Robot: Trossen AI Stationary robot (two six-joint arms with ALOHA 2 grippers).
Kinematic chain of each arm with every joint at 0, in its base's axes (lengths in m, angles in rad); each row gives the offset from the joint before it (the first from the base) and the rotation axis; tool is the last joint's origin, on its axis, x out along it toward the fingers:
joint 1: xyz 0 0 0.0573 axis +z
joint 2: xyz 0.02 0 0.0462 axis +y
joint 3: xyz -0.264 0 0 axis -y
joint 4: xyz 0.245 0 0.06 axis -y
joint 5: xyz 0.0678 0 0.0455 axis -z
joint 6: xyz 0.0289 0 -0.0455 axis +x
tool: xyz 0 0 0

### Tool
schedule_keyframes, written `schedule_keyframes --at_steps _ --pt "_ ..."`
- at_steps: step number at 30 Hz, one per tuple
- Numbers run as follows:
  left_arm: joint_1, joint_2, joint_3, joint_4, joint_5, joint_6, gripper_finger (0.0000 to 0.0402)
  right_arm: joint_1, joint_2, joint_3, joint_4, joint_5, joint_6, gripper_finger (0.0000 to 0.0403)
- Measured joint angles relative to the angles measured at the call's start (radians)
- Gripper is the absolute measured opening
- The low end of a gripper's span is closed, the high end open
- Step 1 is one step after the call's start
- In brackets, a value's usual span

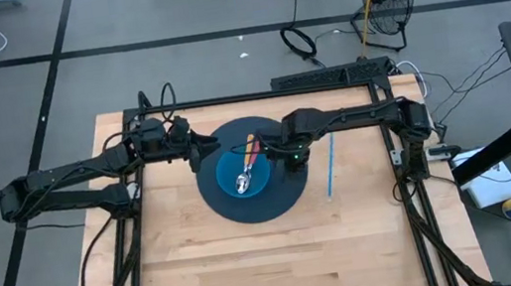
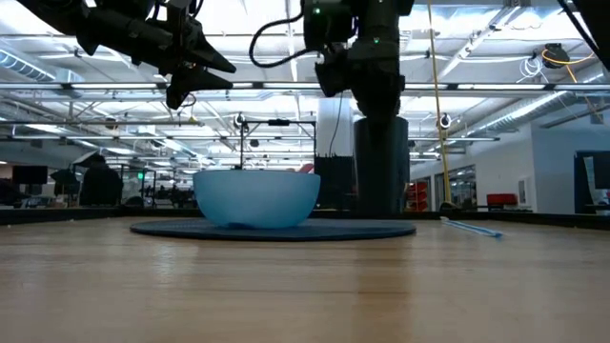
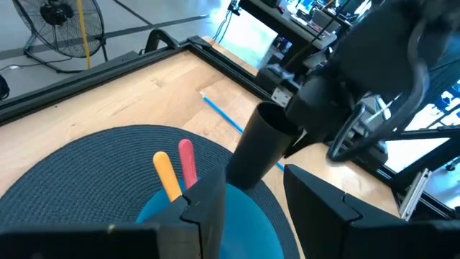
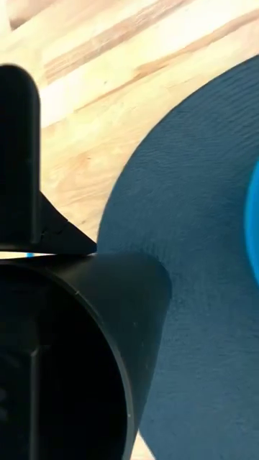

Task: Pick & Place Utensil
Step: Put the black cup on the blue mat to the right of the blue bowl

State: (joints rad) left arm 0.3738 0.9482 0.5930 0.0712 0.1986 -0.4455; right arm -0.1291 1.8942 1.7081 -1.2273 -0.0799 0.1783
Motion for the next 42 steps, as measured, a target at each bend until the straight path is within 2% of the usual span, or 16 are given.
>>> schedule_keyframes --at_steps 9,16,31,42 --pt "-0.017 0.000 0.000 -0.001 0.000 0.003 0.0147 0.007 0.019 0.002 0.032 -0.003 0.000 0.0004" --pt "-0.017 0.000 0.000 -0.002 -0.013 0.014 0.0147 0.008 0.018 0.072 0.021 0.001 -0.022 0.0004" --pt "-0.017 0.000 0.000 -0.002 -0.016 0.006 0.0147 0.004 0.019 0.073 0.082 0.000 -0.034 0.0004" --pt "-0.017 0.000 0.000 -0.002 -0.015 -0.001 0.0147 0.002 0.019 -0.006 0.115 -0.003 -0.034 0.0004"
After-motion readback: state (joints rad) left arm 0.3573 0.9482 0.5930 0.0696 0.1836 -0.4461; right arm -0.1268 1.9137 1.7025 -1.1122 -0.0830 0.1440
